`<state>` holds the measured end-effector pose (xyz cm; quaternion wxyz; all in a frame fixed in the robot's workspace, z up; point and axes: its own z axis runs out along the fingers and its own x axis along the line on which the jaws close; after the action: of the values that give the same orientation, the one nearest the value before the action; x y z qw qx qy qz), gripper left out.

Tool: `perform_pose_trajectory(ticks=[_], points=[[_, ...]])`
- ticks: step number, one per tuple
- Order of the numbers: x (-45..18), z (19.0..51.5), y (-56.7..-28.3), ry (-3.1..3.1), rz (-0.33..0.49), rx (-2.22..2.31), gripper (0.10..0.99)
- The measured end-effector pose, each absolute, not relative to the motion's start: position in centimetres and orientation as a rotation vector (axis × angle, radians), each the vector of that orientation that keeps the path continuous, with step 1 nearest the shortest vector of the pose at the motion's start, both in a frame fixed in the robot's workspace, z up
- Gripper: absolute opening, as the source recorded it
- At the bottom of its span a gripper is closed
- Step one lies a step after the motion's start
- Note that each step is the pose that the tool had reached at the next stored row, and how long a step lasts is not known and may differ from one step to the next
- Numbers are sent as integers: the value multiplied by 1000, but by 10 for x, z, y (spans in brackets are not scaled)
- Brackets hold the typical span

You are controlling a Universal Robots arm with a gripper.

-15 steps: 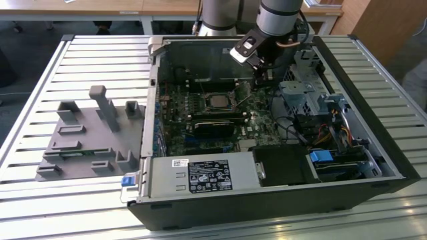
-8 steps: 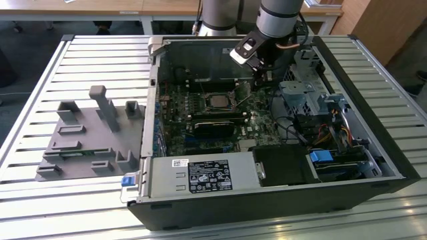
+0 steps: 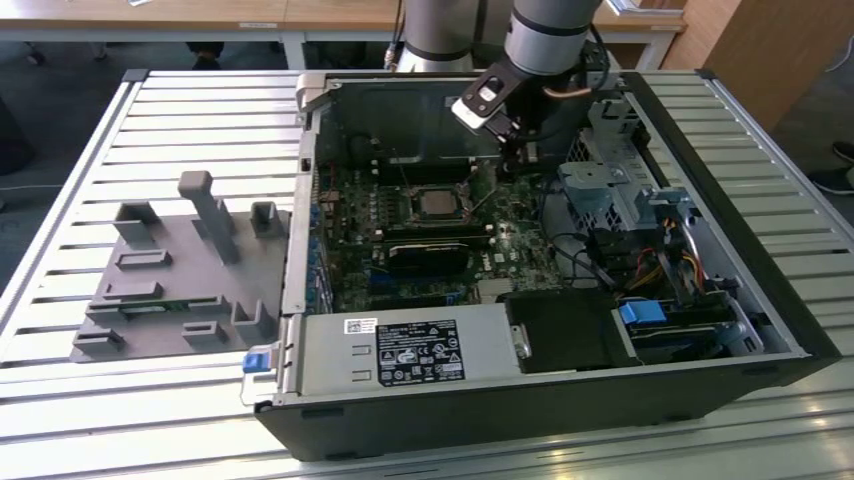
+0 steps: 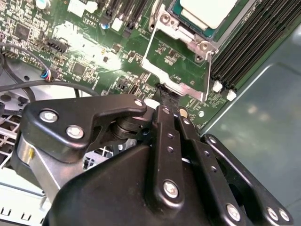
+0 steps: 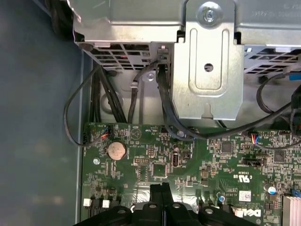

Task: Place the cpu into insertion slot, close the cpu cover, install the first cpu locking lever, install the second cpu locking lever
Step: 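Close the cpu cover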

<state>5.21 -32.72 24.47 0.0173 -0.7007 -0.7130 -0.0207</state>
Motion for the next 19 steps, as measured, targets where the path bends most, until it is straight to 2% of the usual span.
perform_pose_trajectory(ticks=[19], points=[[27,243,-327,-2215,-64,-2177,114]])
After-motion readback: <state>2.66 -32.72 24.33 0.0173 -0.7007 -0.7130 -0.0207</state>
